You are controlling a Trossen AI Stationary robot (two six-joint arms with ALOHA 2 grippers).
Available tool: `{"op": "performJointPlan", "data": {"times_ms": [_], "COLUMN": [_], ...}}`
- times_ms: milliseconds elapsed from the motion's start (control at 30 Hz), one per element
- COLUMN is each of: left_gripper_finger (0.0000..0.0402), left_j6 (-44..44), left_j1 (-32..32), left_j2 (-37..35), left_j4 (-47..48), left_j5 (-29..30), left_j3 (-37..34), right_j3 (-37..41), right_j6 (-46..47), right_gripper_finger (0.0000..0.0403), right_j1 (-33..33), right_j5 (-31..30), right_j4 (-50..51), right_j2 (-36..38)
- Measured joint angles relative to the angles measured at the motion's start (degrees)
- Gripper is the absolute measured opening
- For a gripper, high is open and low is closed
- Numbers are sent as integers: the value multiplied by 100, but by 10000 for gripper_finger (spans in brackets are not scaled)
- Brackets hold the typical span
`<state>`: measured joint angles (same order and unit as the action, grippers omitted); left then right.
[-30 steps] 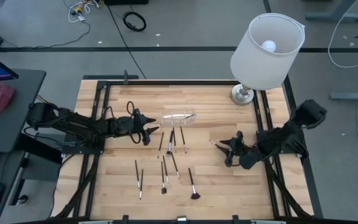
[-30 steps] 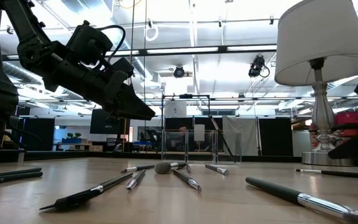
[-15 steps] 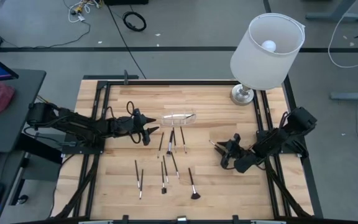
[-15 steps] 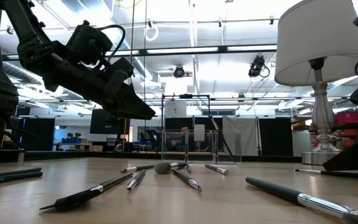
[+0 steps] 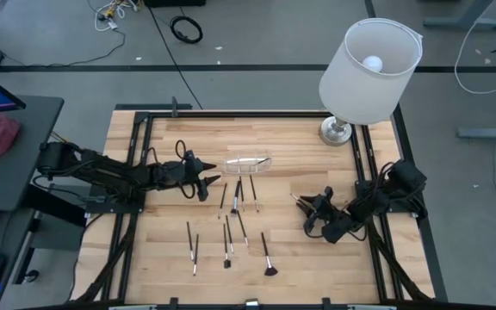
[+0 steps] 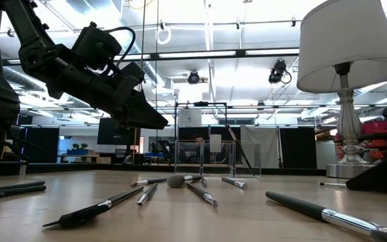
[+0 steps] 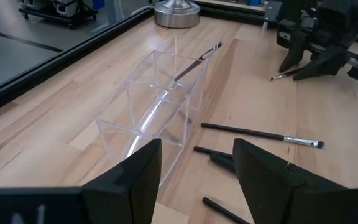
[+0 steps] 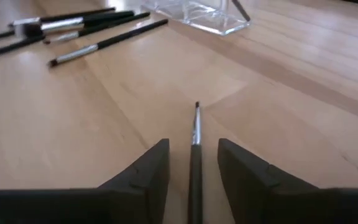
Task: Put items in baskets/containers
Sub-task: Put the black eyeshadow brush into the transparent organizer
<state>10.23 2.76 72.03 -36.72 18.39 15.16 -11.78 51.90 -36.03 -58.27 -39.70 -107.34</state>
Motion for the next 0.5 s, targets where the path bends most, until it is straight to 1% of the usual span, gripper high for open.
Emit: {"op": "performJointPlan", "data": {"times_ms": [67, 167, 233, 267, 333, 400, 467, 500], "left_gripper_finger": [204, 204, 204, 204, 204, 202, 196, 193], "left_j6": [234, 619, 741, 735, 589, 427, 372, 346], "left_j1": [2, 0, -8, -9, -24, -110, -281, -381], "left_j2": [0, 0, 0, 0, 1, 86, 228, 352], "left_j4": [-76, -256, -436, -533, -830, -1132, -1290, -1319], "left_j5": [-42, -234, -514, -707, -1346, -2055, -2426, -2450], "left_j3": [0, -1, 0, 0, -2, 66, 210, 340], "right_j3": [1, 4, 4, 1, 1, 12, 25, 28], "right_j6": [19, 9, -35, -29, 11, -25, -310, -567], "right_gripper_finger": [118, 67, 29, 18, 16, 26, 27, 23], "right_j1": [2, 9, 13, 11, 11, 14, 17, 19], "right_j5": [-17, -31, -20, -37, -37, -24, -50, -105], "right_j4": [-27, -23, -31, -55, -73, -163, -409, -594], "right_j2": [-39, -49, -53, -61, -64, -72, -103, -118]}}
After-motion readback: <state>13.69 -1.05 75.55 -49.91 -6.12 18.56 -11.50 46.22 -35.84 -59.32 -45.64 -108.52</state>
